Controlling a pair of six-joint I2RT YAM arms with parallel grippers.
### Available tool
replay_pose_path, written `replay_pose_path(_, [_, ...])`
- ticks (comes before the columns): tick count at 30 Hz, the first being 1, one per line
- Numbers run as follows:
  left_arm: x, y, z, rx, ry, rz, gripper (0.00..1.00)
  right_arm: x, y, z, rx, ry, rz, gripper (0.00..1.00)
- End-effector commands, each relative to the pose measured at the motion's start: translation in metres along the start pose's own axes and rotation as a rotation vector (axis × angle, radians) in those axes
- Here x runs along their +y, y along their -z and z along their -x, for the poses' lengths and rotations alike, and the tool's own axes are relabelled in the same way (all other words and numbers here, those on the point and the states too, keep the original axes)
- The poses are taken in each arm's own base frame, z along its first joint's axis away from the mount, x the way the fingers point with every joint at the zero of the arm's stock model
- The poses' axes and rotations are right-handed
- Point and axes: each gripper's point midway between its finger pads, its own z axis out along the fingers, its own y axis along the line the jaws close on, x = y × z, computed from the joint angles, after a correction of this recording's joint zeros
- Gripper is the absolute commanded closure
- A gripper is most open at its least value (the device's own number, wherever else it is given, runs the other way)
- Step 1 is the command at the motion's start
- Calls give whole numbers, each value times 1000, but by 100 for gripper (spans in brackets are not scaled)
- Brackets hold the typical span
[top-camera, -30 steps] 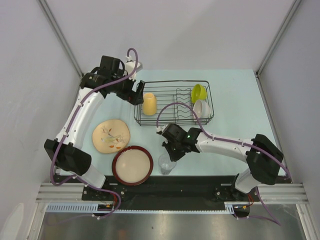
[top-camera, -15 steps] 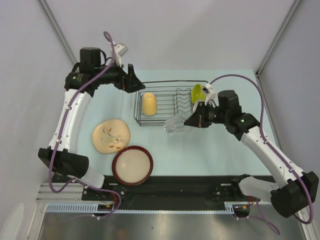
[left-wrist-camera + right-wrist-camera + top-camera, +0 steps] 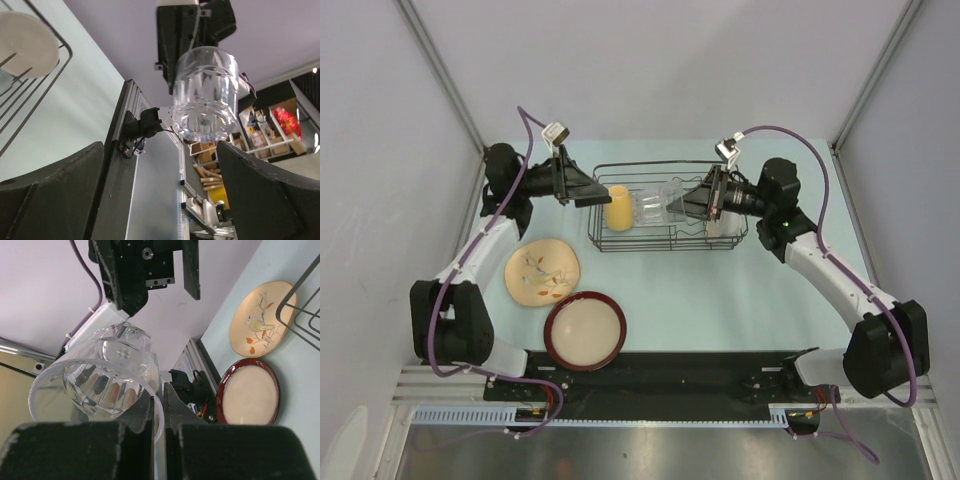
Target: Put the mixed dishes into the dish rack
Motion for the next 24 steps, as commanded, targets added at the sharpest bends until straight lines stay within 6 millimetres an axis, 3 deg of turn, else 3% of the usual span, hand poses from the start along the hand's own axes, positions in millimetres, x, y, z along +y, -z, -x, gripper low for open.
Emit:
replay_pose_path(1, [-60, -4, -13, 67, -203, -99, 0, 24, -6, 5, -1, 29, 100, 100])
replay_pose_path(7, [-71, -23, -28, 116, -236, -134, 0, 20, -11, 5, -5, 24, 101, 100])
replay_pose_path(24, [-52, -48, -37, 147, -219, -82, 0, 10, -36, -6, 32, -11, 130, 100])
